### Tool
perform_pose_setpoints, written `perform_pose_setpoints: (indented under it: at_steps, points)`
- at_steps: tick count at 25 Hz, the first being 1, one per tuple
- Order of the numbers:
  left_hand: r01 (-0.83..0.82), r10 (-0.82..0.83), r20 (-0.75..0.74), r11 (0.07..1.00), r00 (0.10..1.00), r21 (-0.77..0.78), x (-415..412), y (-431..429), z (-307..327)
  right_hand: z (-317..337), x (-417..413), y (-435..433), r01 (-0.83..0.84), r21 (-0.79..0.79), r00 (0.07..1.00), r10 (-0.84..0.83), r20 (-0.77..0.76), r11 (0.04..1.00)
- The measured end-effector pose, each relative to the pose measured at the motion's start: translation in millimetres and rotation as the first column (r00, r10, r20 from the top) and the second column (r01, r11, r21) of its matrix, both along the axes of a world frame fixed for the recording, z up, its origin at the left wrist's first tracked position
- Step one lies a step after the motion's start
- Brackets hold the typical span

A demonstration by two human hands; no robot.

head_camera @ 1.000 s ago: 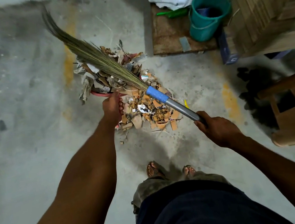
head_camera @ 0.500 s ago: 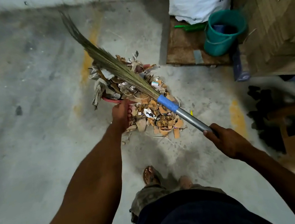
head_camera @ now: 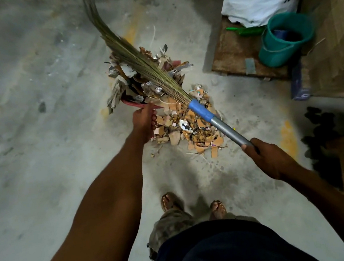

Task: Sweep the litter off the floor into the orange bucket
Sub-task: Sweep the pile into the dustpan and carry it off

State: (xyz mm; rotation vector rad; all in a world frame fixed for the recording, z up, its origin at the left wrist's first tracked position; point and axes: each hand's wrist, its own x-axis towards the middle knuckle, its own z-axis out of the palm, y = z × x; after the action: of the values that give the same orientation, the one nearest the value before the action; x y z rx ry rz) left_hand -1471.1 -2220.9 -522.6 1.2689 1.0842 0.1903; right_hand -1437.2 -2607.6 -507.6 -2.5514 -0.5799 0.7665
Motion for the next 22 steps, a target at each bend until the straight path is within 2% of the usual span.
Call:
perform_pose_setpoints:
  at_steps: [5, 9, 18, 22]
  points:
    - [-0.020, 0.020, 0.013, 1.000, 1.000, 0.007, -34.6, 35.6, 6.7, 5.8, -18.1, 35.3, -0.053, -0.065, 0.994, 0.059, 0.091, 0.996]
    - [-0.027, 0.027, 0.032, 0.999, 0.999, 0.016, -64.0, 90.1, 6.2, 11.0, -45.2, 87.1, -0.075, -0.056, 0.988, 0.082, 0.132, 0.996]
    - [-0.069, 0.068, 0.038, 0.997, 0.997, 0.039, -155.4, 276.4, 20.8, 1.5, -119.5, 275.5, -0.071, 0.015, 0.991, 0.068, 0.115, 0.997]
    - [-0.136, 0.135, 0.032, 0.989, 0.990, 0.051, -188.3, 361.9, 23.5, 4.8, -133.7, 363.5, -0.133, 0.037, 0.986, 0.129, 0.107, 0.990]
